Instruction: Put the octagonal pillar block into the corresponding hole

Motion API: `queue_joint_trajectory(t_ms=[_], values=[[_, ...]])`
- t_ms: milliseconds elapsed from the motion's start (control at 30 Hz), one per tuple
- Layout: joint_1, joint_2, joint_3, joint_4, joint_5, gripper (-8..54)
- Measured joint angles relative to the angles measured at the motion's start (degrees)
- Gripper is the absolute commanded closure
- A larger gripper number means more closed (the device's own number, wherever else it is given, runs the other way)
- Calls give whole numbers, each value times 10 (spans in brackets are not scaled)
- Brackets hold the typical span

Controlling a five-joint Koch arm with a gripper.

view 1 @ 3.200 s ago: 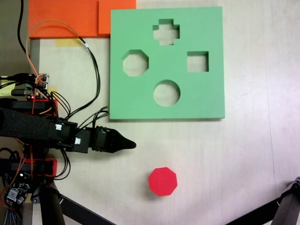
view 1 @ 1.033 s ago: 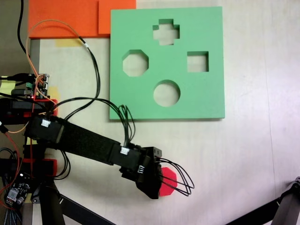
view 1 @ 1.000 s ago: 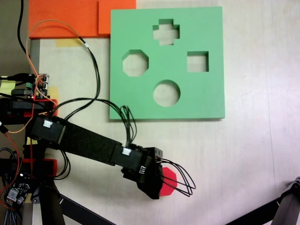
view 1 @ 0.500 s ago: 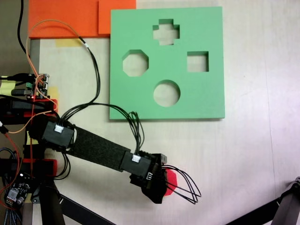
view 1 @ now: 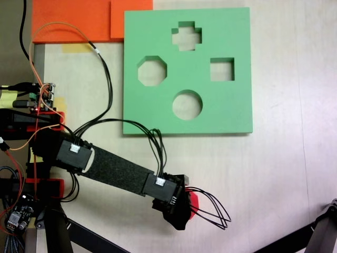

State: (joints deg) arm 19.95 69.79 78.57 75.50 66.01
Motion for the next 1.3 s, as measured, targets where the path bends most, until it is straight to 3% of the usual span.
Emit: queue_joint_trajectory(t_ms=[33, 100, 200, 333, 700, 1133, 1300], values=[[0, 0, 0, 0, 0, -45], [0, 0, -4, 2, 1, 142], [0, -2, -21, 10, 4, 156], [5, -5, -23, 18, 25, 243], [0, -2, -26, 38, 67, 252], [-100, 147, -13, 161, 196, 287], [-214, 212, -14, 170, 304, 288]])
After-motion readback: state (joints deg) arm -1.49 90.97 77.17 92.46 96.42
